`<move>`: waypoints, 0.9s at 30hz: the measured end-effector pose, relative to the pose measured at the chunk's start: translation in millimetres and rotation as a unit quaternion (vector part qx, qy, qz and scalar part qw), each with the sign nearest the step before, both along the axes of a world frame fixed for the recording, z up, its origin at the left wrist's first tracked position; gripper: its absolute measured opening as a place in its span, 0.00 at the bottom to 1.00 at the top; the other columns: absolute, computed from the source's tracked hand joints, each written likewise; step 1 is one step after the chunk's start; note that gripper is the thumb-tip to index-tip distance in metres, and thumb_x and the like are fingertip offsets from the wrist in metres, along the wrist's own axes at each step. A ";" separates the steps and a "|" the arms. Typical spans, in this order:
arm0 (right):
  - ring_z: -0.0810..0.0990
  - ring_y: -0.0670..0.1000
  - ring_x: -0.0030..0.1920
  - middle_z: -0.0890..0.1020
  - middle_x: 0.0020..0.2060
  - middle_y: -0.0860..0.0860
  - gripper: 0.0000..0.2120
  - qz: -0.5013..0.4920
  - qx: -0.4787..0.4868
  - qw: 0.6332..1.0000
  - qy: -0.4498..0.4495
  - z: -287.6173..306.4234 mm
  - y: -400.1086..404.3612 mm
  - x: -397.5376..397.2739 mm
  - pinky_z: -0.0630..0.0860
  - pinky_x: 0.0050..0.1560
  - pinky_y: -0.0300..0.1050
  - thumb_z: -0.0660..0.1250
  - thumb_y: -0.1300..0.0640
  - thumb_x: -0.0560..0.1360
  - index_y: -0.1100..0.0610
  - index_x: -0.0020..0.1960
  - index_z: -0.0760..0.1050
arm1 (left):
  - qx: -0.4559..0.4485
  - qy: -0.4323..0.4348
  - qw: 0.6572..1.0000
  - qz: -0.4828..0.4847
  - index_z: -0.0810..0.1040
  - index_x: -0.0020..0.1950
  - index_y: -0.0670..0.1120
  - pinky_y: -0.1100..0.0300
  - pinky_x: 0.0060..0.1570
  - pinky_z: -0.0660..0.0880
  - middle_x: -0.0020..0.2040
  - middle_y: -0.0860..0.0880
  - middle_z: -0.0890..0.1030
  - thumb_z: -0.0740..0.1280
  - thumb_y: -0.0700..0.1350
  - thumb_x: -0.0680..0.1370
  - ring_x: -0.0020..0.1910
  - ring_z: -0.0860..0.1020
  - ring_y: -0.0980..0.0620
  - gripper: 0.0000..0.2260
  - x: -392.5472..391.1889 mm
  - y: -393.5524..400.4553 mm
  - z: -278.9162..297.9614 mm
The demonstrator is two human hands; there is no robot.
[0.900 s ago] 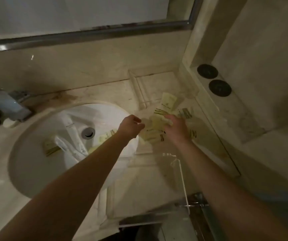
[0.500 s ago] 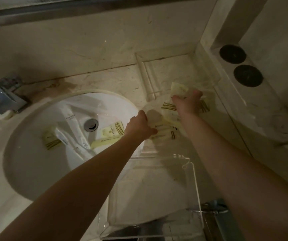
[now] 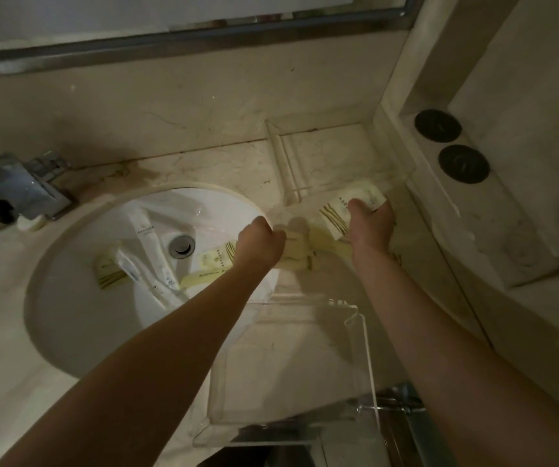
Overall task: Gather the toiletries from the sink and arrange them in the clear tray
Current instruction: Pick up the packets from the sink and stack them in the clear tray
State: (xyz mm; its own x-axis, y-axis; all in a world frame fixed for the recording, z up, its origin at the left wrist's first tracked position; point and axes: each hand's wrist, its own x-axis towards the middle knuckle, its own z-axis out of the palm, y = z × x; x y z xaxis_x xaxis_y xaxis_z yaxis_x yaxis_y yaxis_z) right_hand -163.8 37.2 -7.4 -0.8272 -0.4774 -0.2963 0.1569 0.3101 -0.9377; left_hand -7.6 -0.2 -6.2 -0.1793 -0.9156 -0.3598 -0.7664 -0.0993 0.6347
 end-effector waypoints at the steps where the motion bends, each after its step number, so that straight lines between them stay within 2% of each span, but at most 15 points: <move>1: 0.82 0.56 0.49 0.81 0.48 0.54 0.13 -0.003 0.000 1.000 0.011 3.4 4.6 0.9 0.81 0.50 0.52 0.65 0.63 0.71 0.59 0.55 0.75 | -0.014 0.012 1.000 0.021 0.70 0.42 0.42 0.54 0.38 0.73 0.37 0.47 0.72 0.61 0.43 0.75 0.38 0.72 0.46 0.05 2.4 0.5 6.7; 4: 0.78 0.54 0.47 0.79 0.49 0.54 0.15 0.022 0.021 0.999 0.026 11.5 18.6 16.3 0.75 0.47 0.45 0.65 0.63 0.73 0.61 0.59 0.74 | -0.026 0.060 0.997 0.043 0.66 0.34 0.43 0.60 0.31 0.65 0.32 0.48 0.70 0.62 0.42 0.73 0.31 0.68 0.50 0.09 11.1 1.8 24.4; 5: 0.78 0.54 0.47 0.79 0.49 0.55 0.15 0.044 0.023 0.999 0.022 13.2 22.2 25.6 0.74 0.47 0.45 0.65 0.62 0.72 0.60 0.59 0.74 | -0.009 0.085 0.995 0.043 0.67 0.33 0.42 0.60 0.32 0.67 0.31 0.47 0.70 0.62 0.42 0.72 0.30 0.69 0.49 0.09 13.5 3.1 31.4; 7: 0.80 0.57 0.48 0.81 0.49 0.55 0.14 0.098 0.014 0.995 -0.011 15.5 28.4 47.6 0.78 0.47 0.51 0.64 0.60 0.72 0.56 0.57 0.75 | 0.043 0.148 0.987 0.045 0.71 0.35 0.40 0.54 0.38 0.77 0.34 0.44 0.73 0.62 0.44 0.69 0.34 0.75 0.46 0.07 19.0 8.6 47.6; 9: 0.81 0.57 0.50 0.81 0.50 0.54 0.12 0.143 0.013 0.988 -0.050 19.8 35.4 68.8 0.80 0.51 0.57 0.64 0.58 0.72 0.52 0.55 0.74 | 0.111 0.208 0.971 0.051 0.74 0.37 0.39 0.47 0.48 0.81 0.38 0.43 0.74 0.62 0.42 0.71 0.41 0.77 0.45 0.06 25.6 17.3 61.0; 11: 0.81 0.55 0.50 0.81 0.50 0.53 0.10 0.173 -0.001 0.982 -0.073 23.7 44.0 84.2 0.81 0.52 0.57 0.63 0.58 0.73 0.51 0.54 0.74 | 0.163 0.238 0.957 0.036 0.76 0.38 0.41 0.46 0.53 0.80 0.41 0.45 0.75 0.62 0.40 0.75 0.45 0.76 0.47 0.07 32.3 27.7 69.5; 14: 0.82 0.57 0.49 0.83 0.47 0.54 0.09 0.205 -0.021 0.976 -0.075 31.3 58.5 97.3 0.81 0.50 0.58 0.64 0.58 0.72 0.54 0.52 0.76 | 0.198 0.244 0.949 0.005 0.79 0.43 0.40 0.46 0.56 0.79 0.45 0.45 0.78 0.62 0.38 0.76 0.48 0.78 0.47 0.07 42.7 45.6 81.0; 16: 0.82 0.59 0.50 0.82 0.46 0.55 0.06 0.212 -0.024 0.971 -0.103 35.7 68.3 99.5 0.80 0.51 0.60 0.64 0.58 0.72 0.53 0.49 0.76 | 0.176 0.232 0.957 0.001 0.78 0.42 0.40 0.47 0.56 0.79 0.47 0.43 0.77 0.60 0.33 0.76 0.48 0.77 0.46 0.09 49.7 53.9 83.0; 19: 0.81 0.60 0.52 0.81 0.47 0.55 0.04 0.231 -0.020 0.958 -0.170 42.5 82.8 98.5 0.79 0.54 0.63 0.62 0.57 0.75 0.50 0.45 0.74 | 0.095 0.133 0.985 -0.048 0.75 0.46 0.41 0.48 0.52 0.80 0.48 0.41 0.76 0.64 0.31 0.74 0.45 0.78 0.44 0.06 58.0 65.1 80.4; 21: 0.80 0.61 0.53 0.80 0.51 0.57 0.06 0.245 -0.016 0.954 -0.174 44.2 91.9 98.3 0.79 0.54 0.61 0.60 0.59 0.76 0.52 0.50 0.74 | 0.049 0.053 0.994 -0.081 0.71 0.50 0.43 0.51 0.47 0.79 0.47 0.43 0.77 0.69 0.36 0.73 0.43 0.78 0.45 0.10 61.9 72.4 74.3; 23: 0.79 0.61 0.55 0.78 0.55 0.59 0.11 0.249 -0.008 0.956 -0.153 44.9 100.8 98.5 0.79 0.51 0.59 0.59 0.60 0.75 0.54 0.56 0.72 | 0.026 -0.002 0.994 -0.102 0.68 0.54 0.44 0.51 0.49 0.77 0.49 0.45 0.77 0.73 0.43 0.72 0.47 0.77 0.44 0.17 65.0 77.1 68.9; 25: 0.78 0.60 0.56 0.77 0.57 0.57 0.16 0.253 0.000 0.958 -0.134 43.4 109.6 97.0 0.80 0.48 0.55 0.58 0.61 0.76 0.53 0.62 0.70 | 0.028 -0.026 0.992 -0.120 0.69 0.58 0.45 0.52 0.51 0.76 0.51 0.46 0.76 0.74 0.49 0.71 0.50 0.77 0.45 0.22 68.5 80.3 67.1; 27: 0.78 0.58 0.55 0.77 0.57 0.54 0.18 0.266 0.005 0.955 -0.129 41.2 117.7 93.5 0.80 0.45 0.52 0.57 0.62 0.76 0.50 0.64 0.70 | 0.038 -0.038 0.988 -0.143 0.72 0.58 0.45 0.54 0.51 0.76 0.51 0.47 0.76 0.74 0.51 0.71 0.50 0.76 0.47 0.21 73.6 81.5 66.2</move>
State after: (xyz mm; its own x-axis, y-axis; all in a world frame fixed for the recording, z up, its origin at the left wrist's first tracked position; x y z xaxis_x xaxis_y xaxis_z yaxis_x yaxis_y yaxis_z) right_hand -70.3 154.8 33.8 -0.3662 -0.8066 -0.4641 0.2006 0.4185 -0.8858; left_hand 66.0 81.2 60.1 -0.3977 -0.8006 -0.4483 -0.8147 0.0834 0.5738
